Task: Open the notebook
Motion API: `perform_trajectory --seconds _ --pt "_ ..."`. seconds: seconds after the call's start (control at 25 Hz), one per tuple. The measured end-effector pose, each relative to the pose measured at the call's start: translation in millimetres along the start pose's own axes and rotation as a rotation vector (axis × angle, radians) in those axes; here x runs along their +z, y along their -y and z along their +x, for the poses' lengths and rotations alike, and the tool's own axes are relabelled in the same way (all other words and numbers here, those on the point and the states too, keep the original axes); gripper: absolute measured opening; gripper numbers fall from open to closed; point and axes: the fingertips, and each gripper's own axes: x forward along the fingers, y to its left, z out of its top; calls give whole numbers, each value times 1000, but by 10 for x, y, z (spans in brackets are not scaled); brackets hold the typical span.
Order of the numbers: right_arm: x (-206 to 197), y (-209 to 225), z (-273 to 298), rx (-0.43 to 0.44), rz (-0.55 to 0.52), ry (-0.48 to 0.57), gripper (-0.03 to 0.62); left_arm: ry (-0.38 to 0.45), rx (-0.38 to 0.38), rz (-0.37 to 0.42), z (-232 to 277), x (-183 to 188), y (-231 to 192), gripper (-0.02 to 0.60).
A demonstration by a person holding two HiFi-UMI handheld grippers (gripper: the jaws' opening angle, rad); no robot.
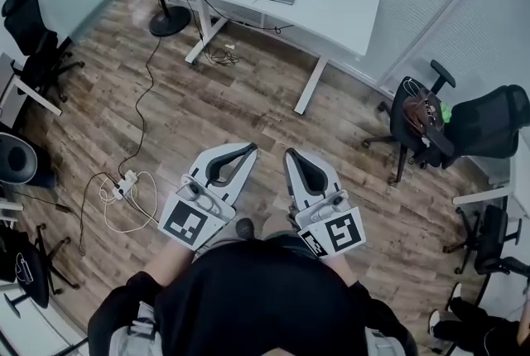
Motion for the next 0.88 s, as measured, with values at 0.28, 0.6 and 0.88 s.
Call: perform_trajectory --seconds 0.28,0.6,0.88 --pt "-21 57 -5 -25 -9 -4 5 -23 -4 -1 8 -112 -15 11" --pt "-102 280 233 -12 12 -7 5 -17 29 -7 157 -134 -279 11" --pt "-76 660 560 6 13 15 5 -11 50 27 518 -173 -601 11"
